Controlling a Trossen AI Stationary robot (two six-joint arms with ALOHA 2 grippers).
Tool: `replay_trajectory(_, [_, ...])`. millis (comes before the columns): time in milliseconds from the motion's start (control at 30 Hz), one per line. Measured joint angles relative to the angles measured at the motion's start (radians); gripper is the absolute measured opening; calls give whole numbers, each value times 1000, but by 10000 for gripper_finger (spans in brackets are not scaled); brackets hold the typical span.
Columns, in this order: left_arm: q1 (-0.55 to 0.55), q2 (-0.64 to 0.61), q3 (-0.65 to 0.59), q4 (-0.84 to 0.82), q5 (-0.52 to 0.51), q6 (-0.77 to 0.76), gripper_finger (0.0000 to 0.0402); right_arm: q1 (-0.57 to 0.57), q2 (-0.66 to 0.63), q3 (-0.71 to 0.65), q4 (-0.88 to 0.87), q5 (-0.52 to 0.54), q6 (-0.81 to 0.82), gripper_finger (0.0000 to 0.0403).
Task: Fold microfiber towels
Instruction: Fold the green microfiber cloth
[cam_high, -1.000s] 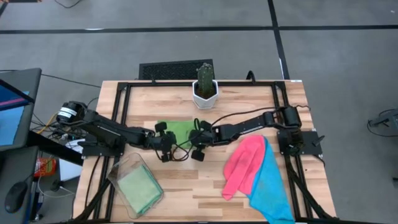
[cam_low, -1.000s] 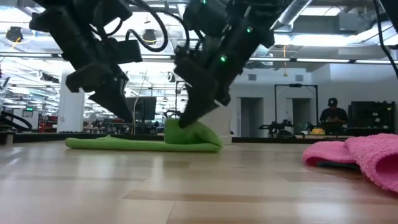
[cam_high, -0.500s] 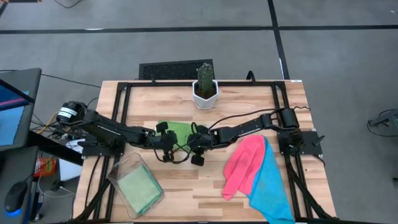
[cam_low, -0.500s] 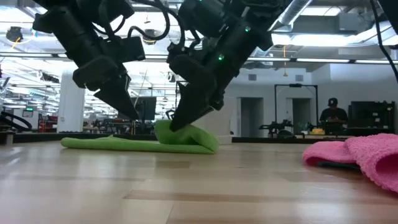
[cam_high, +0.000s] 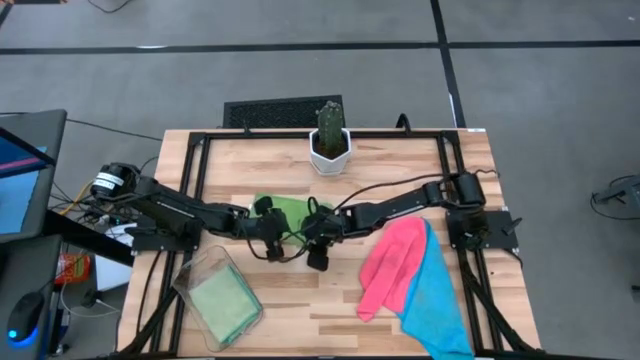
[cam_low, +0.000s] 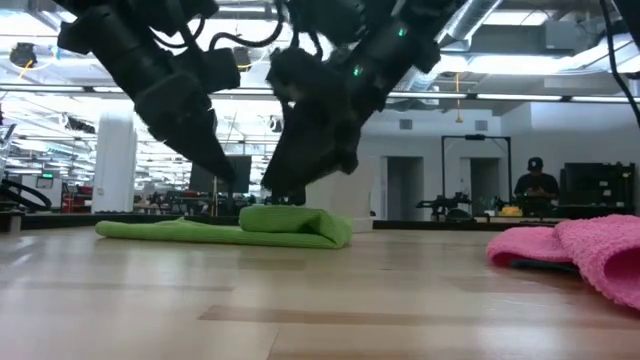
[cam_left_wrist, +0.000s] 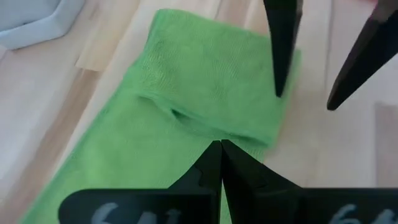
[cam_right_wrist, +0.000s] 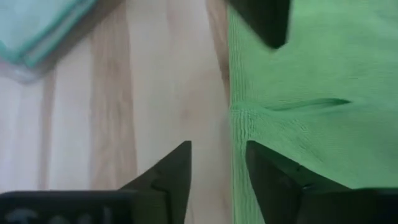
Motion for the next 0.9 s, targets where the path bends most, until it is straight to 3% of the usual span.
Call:
replay_trajectory(100, [-2,0,0,69,38,-32,0,12,-67,0,-59,33,7,188])
replay_trajectory(333, [-11,0,0,237,52,-57,0,87,-187,-89,-114,252,45,170])
replay_trajectory(600, [-13,161,1,417,112,-97,0,101,-51,-161,47,261,140,153])
replay_trajectory(900, [13,303,10,408,133,-129,0,101,7,-169,55,238,184,143])
